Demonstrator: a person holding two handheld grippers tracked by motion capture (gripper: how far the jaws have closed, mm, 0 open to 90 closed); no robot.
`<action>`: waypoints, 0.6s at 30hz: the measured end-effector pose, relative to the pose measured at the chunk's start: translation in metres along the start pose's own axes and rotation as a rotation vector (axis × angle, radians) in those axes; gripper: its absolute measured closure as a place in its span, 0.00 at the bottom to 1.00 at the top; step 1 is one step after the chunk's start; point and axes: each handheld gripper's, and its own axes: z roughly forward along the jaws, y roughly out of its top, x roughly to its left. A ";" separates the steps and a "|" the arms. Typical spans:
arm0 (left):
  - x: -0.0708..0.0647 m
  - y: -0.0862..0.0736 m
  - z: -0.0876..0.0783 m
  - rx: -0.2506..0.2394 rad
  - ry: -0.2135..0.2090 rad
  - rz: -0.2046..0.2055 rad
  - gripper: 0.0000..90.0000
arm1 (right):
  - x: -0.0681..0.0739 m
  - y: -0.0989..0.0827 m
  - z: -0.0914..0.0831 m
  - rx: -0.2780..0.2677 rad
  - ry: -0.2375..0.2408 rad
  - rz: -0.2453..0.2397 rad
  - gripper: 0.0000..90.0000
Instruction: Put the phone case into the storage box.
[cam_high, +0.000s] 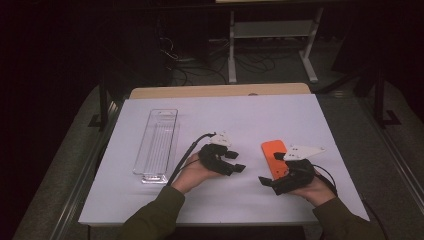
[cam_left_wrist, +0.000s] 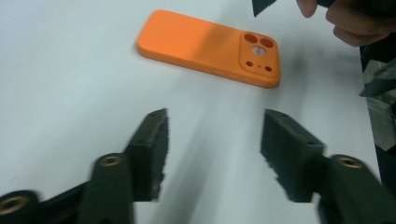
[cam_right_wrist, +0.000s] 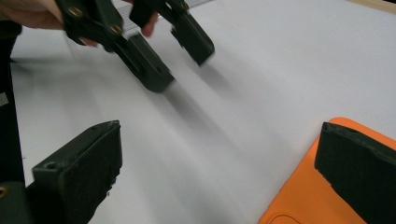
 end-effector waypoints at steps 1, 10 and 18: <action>0.000 -0.001 -0.004 -0.008 0.007 0.005 0.42 | 0.000 0.000 0.000 -0.001 0.000 0.000 0.00; -0.005 -0.018 -0.030 -0.056 0.063 0.018 0.22 | 0.000 0.000 0.000 0.006 -0.002 0.001 0.00; -0.006 -0.033 -0.045 -0.073 0.107 0.009 0.08 | -0.001 -0.001 0.000 0.011 -0.007 0.001 0.00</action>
